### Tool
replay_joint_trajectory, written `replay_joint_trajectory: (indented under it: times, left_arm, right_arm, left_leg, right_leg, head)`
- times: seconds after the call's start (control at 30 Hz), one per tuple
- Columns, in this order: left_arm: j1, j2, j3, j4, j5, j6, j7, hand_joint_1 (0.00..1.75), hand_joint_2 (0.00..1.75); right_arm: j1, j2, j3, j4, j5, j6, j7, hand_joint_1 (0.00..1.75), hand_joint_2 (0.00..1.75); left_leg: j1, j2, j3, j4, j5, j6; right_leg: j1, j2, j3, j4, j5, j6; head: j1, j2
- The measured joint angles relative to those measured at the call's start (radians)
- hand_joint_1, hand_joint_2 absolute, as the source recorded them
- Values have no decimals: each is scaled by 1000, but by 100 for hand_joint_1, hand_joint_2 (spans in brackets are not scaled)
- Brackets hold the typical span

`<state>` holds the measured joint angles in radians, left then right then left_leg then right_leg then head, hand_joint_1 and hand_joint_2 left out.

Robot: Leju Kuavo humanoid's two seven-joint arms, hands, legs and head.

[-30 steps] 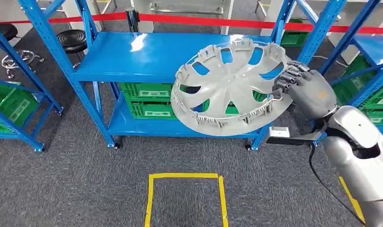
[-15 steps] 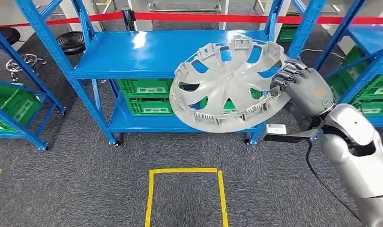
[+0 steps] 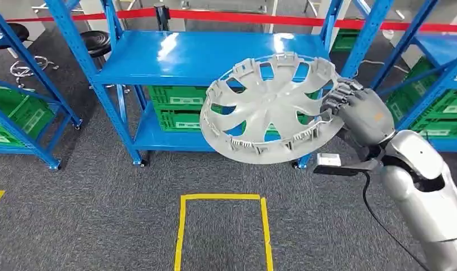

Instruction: Take the parts from the cabinet and place them on the table.

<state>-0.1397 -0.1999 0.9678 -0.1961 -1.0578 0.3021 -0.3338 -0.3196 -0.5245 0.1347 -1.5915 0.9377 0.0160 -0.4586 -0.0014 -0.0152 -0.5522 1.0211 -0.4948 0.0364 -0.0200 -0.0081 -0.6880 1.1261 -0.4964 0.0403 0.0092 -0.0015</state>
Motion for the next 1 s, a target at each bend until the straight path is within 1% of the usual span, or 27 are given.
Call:
replay_joint_trajectory:
  times: [0.03, 0.07, 0.1, 0.13, 0.17, 0.2, 0.23, 0.27, 0.3, 0.33, 0.4, 0.43, 0.47, 0.5, 0.53, 0.57, 0.6, 0.63, 0.67, 0.7, 0.73, 0.77, 0.8, 0.9, 0.93, 0.97, 1.0]
  left_arm:
    - [1, 0, 0, 0, 0, 0, -2, 0, 175]
    - [2, 0, 0, 0, 0, 2, -2, 0, 175]
    - [3, 0, 0, 0, 0, 3, -2, 0, 175]
    - [4, 0, 0, 0, 0, 5, -2, 0, 175]
    - [4, 0, 0, 0, 0, 5, -2, 0, 175]
    - [4, 0, 0, 0, 0, 5, -2, 0, 175]
    - [3, 0, 0, 0, 0, 5, -2, 0, 175]
    - [3, -1, 0, 0, 0, 7, -2, 0, 175]
    - [0, -1, 0, 0, 0, 9, -3, 0, 175]
    - [1, -1, 0, -1, 0, 11, -3, 0, 175]
    - [5, -1, 0, -1, 0, 11, -3, 0, 175]
    - [6, 0, 0, -1, 0, 11, -4, 0, 175]
    - [7, 0, 0, -1, 0, 12, -5, 0, 175]
    - [6, 0, 0, -1, 0, 12, -5, 0, 175]
    - [5, 0, 0, -1, 0, 12, -5, 0, 175]
    - [6, 0, 0, -1, 0, 12, -5, 0, 175]
    - [7, 0, 0, -1, 0, 12, -5, 0, 175]
    - [9, 0, 0, -1, -1, 12, -5, 0, 175]
    - [11, 0, 0, -1, -2, 12, -5, 0, 175]
    - [11, 0, 0, -1, -2, 13, -5, 0, 175]
    - [11, 1, 0, -1, -2, 13, -5, 0, 175]
    - [9, 1, -1, -2, -2, 15, -8, 0, 175]
    - [6, 0, -2, -2, -2, 15, -10, 0, 175]
    - [10, 2, -2, -2, -2, 26, -18, 0, 175]
    - [11, 3, -2, -3, -2, 32, -22, 0, 175]
    - [12, 3, -3, -3, -2, 34, -26, 0, 175]
    - [11, 3, -3, -3, -2, 36, -32, 0, 175]
  right_arm:
    - [1, 0, 0, 0, -1, 0, 0, 175, 175]
    - [5, 1, 0, 0, -2, 0, 0, 175, 175]
    - [8, 3, 0, 0, -2, 0, 0, 175, 175]
    - [10, 4, 0, 0, -2, 0, 0, 175, 175]
    - [12, 5, 0, 0, -2, 0, 0, 175, 175]
    - [13, 5, 0, 0, -2, 0, 0, 175, 175]
    - [13, 5, 0, 0, -2, 0, 0, 175, 175]
    - [13, 4, -2, 0, -3, 0, -1, 175, 175]
    - [17, 4, -5, -2, -4, -1, -2, 175, 175]
    - [19, 3, -9, -2, -4, -1, -3, 175, 175]
    - [21, 4, -14, -3, -3, -1, -3, 175, 175]
    - [22, 5, -15, -3, -3, -1, -3, 175, 175]
    - [23, 6, -16, -5, 0, -1, 0, 175, 175]
    - [24, 6, -18, -6, 2, -2, 0, 175, 175]
    - [25, 7, -19, -6, 4, -3, 1, 175, 175]
    - [26, 9, -19, -6, 6, -4, 3, 175, 175]
    - [29, 11, -19, -6, 8, -4, 3, 175, 175]
    - [33, 14, -19, -6, 9, -4, 3, 175, 175]
    - [37, 16, -19, -6, 10, -4, 2, 175, 175]
    - [38, 18, -19, -6, 13, -4, 1, 175, 175]
    - [38, 20, -19, -6, 14, -4, 0, 175, 175]
    - [38, 21, -21, -7, 15, -5, 0, 175, 175]
    - [38, 22, -24, -8, 16, -5, 0, 175, 175]
    - [32, 29, -28, -9, 18, -5, 0, 175, 175]
    - [32, 33, -28, -9, 18, -5, -2, 175, 175]
    - [31, 35, -28, -9, 22, -5, -4, 175, 175]
    - [30, 37, -28, -9, 23, -5, -5, 175, 175]
  left_leg:
    - [-2, -4, -7, 1, 4, 2]
    - [-3, -9, -15, 3, 8, 3]
    - [-3, -15, -21, 6, 11, 2]
    - [-3, -24, -26, 9, 13, 1]
    - [-3, -33, -30, 12, 15, -1]
    - [-3, -43, -32, 15, 16, -3]
    - [-3, -51, -33, 19, 16, -4]
    - [-2, -57, -38, 20, 18, -7]
    - [-5, -67, -45, 26, 21, -16]
    - [-3, -75, -50, 22, 25, -23]
    - [0, -95, -55, 14, 33, -37]
    - [-3, -81, -60, 21, 28, -41]
    - [-7, -34, -69, 41, 10, -47]
    - [-5, -8, -93, 91, -26, -52]
    - [-1, 2, -128, 169, -67, -57]
    - [1, 4, -167, 255, -102, -61]
    - [3, 5, -191, 310, -116, -64]
    - [5, 6, -190, 314, -105, -66]
    - [6, 10, -168, 275, -77, -67]
    - [7, 18, -122, 189, -33, -67]
    - [7, 36, -72, 99, 5, -66]
    - [4, 88, -40, 29, 6, -63]
    - [-3, 87, -38, 23, 7, -49]
    - [-5, 48, -52, 26, 15, -31]
    - [-2, 35, -46, 18, 23, -19]
    - [2, 24, -48, 15, 28, -14]
    - [4, 15, -52, 14, 31, -9]
  right_leg:
    - [0, 1, -33, 87, -46, 3]
    - [0, 1, -66, 172, -81, 5]
    - [0, 1, -77, 212, -89, 5]
    - [0, 1, -64, 198, -77, 3]
    - [0, 3, -27, 142, -47, 1]
    - [-1, 11, 25, 56, -11, -2]
    - [-2, 35, 81, -38, 21, -6]
    - [-5, 80, 108, -87, 1, -11]
    - [0, 70, 104, -94, 10, -12]
    - [4, 56, 102, -91, 11, -15]
    - [5, 39, 103, -93, 14, -26]
    - [-4, 23, 106, -104, 21, -36]
    - [-4, 13, 108, -106, 22, -43]
    - [-3, 4, 106, -106, 23, -48]
    - [-2, -9, 105, -105, 23, -49]
    - [-2, -22, 104, -105, 23, -49]
    - [-2, -34, 103, -104, 23, -49]
    - [-2, -46, 103, -104, 23, -49]
    - [-3, -57, 103, -103, 23, -49]
    - [-4, -71, 103, -100, 22, -47]
    - [-4, -82, 103, -97, 20, -44]
    - [-1, -92, 103, -93, 17, -38]
    - [7, -101, 100, -88, 13, -30]
    - [7, -132, 104, -96, 21, -15]
    - [6, -143, 105, -97, 17, -7]
    - [-1, -96, 102, -80, 0, -1]
    - [-4, -46, 80, -35, -35, -2]
  head:
    - [-1, 0]
    - [0, 0]
    - [0, 0]
    - [-1, 0]
    - [0, 0]
    - [0, 0]
    - [0, 0]
    - [-1, 0]
    - [-1, 0]
    - [-1, 0]
    - [-2, 0]
    - [0, 0]
    - [-6, 0]
    - [-8, 0]
    - [-8, 0]
    - [-8, 0]
    - [-8, 0]
    - [-8, 0]
    - [-8, 0]
    - [-8, 0]
    - [-8, 0]
    - [-8, 0]
    - [-7, 0]
    - [-5, 0]
    - [-5, 0]
    - [-3, 0]
    - [-4, 0]
